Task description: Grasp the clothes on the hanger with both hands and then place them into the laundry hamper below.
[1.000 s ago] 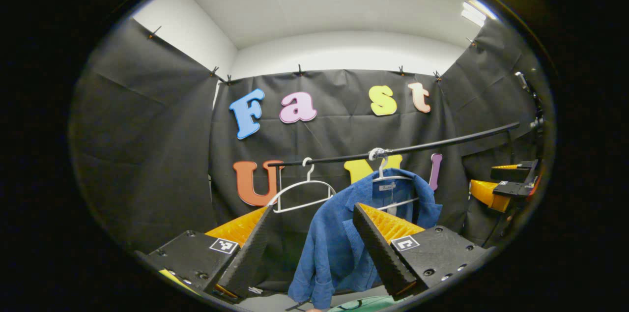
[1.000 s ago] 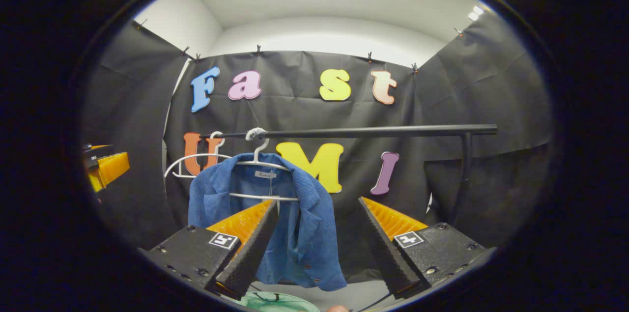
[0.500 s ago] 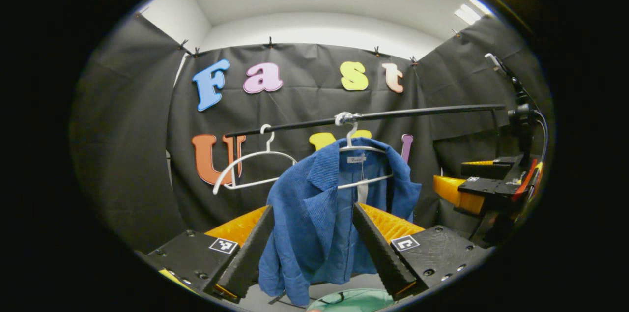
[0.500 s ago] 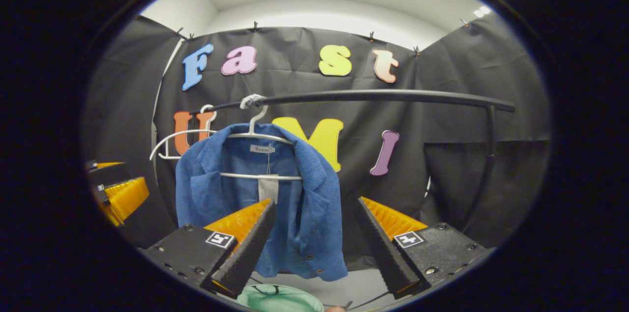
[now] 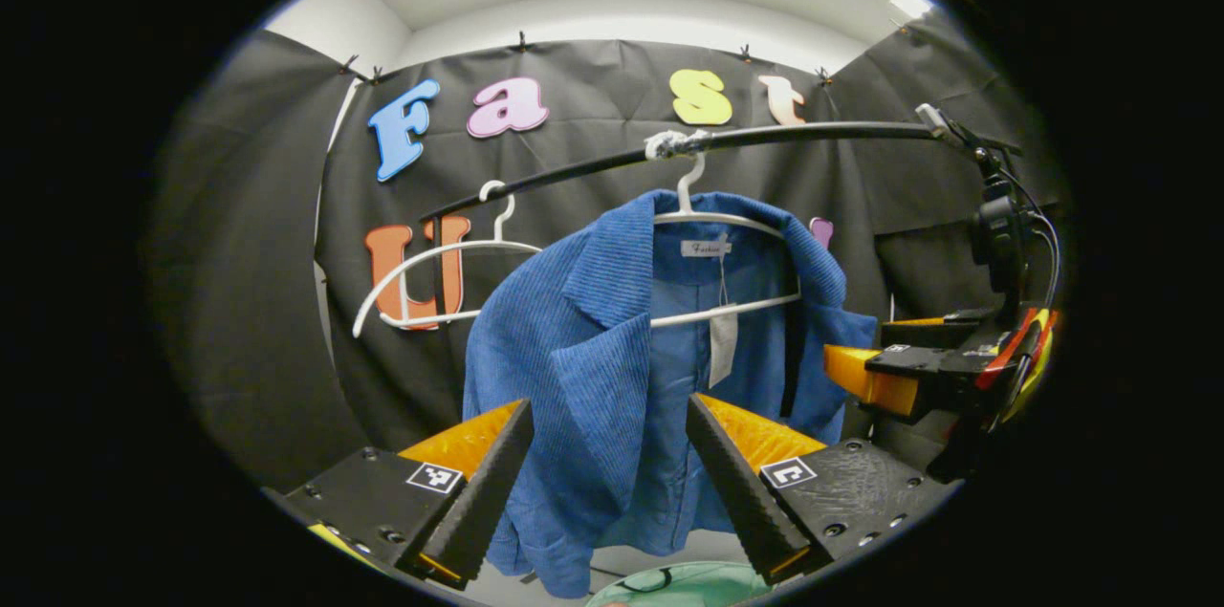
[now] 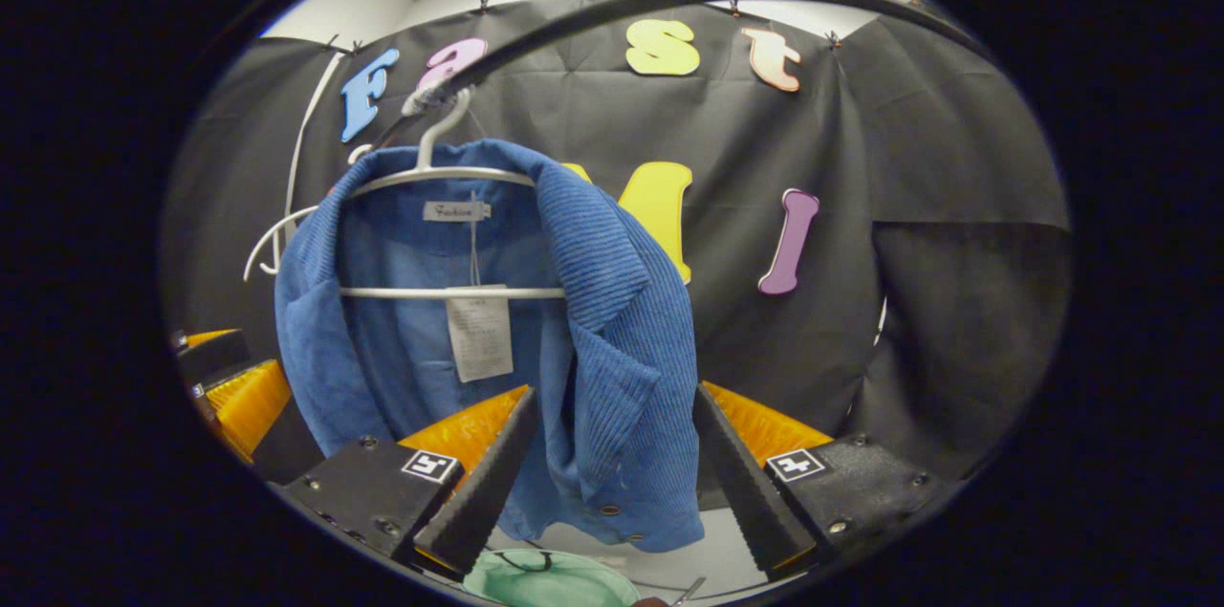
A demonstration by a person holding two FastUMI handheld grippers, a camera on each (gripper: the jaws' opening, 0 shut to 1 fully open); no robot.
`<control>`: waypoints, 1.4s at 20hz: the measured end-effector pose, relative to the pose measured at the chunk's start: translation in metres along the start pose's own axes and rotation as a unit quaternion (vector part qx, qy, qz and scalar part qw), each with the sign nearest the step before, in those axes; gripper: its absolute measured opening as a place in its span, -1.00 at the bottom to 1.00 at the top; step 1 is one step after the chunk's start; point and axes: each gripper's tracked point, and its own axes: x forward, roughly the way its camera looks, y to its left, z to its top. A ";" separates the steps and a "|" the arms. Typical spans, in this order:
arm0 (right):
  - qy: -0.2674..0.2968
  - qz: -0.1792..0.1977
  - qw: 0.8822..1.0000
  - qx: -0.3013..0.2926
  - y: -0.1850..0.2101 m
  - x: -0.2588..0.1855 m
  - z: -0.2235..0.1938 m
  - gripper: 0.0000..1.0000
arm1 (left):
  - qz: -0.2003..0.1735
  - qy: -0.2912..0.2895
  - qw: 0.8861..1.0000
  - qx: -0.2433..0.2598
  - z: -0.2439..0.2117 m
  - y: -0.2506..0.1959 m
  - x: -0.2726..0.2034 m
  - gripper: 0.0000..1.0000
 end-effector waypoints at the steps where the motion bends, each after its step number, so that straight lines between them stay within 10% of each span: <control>1: 0.006 0.003 1.000 0.004 -0.001 0.010 -0.002 1.00 | 0.005 0.005 1.000 -0.002 -0.004 0.000 0.011 0.93; 14: 0.039 0.035 0.998 0.034 -0.007 0.071 -0.012 0.77 | 0.070 0.043 0.996 -0.042 -0.033 0.014 0.084 0.94; 22: 0.034 0.042 0.998 0.039 -0.027 0.067 -0.004 -0.33 | 0.074 0.076 0.992 -0.075 -0.038 0.027 0.087 -0.88; 28: 0.034 0.060 0.995 0.075 -0.035 0.066 0.002 -0.72 | 0.052 0.073 0.990 -0.108 -0.029 0.029 0.076 -0.89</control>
